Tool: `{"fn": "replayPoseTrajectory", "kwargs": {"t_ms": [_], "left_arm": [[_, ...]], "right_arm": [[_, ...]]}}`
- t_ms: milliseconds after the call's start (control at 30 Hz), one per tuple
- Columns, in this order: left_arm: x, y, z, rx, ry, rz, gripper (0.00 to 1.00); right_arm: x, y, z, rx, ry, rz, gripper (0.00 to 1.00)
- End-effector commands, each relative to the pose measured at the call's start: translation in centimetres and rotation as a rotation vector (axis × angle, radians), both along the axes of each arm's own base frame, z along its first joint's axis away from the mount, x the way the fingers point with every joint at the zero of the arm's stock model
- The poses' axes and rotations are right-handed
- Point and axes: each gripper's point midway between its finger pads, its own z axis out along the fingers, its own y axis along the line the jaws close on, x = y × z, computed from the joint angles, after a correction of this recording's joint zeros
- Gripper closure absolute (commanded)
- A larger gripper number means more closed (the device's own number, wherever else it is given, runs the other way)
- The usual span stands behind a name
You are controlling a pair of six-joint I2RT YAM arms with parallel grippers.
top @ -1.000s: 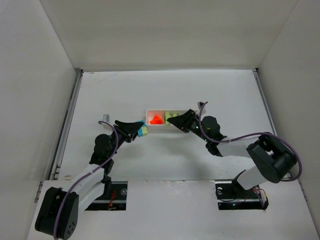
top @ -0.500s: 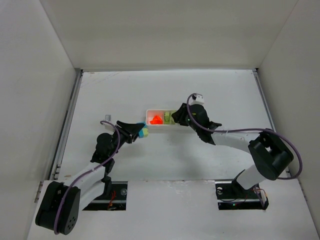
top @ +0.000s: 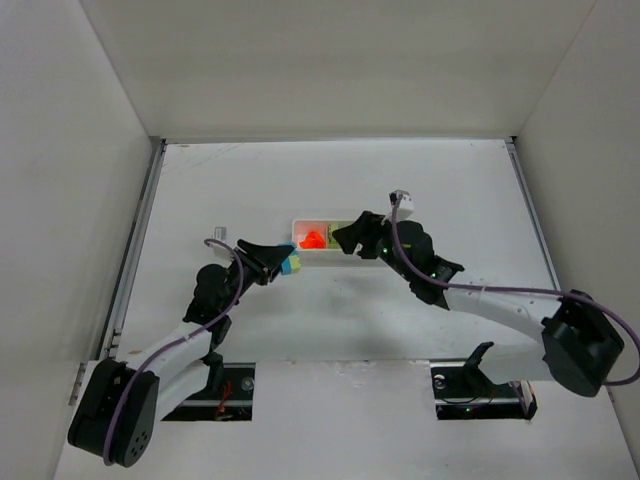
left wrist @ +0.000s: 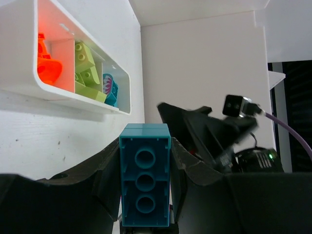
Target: Sort the legos into containers by color
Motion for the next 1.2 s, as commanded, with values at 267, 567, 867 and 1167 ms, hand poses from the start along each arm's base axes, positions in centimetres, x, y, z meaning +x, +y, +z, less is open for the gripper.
{"fn": "replayPoseTrajectory", "kwargs": {"t_ms": [267, 567, 867, 1167], "left_arm": [[-0.4, -1.2, 4.7, -0.05, -0.156, -0.026, 0.84], [-1.4, -1.8, 5.9, -0.081, -0.183, -0.047, 0.84], [-1.5, -1.9, 6.1, -0.091, -0.183, -0.051, 0.84], [-1.6, -1.8, 5.5, -0.086, -0.171, -0.057, 0.84]], "right_arm": [[-10.4, 8.0, 7.4, 0.5, -0.029, 0.454, 0.16], [-10.1, 9.9, 5.7, 0.56, 0.043, 0.489, 0.18], [-10.4, 10.8, 5.0, 0.634, 0.096, 0.525, 0.42], [-9.6, 9.8, 4.5, 0.648, 0.086, 0.492, 0.61]]}}
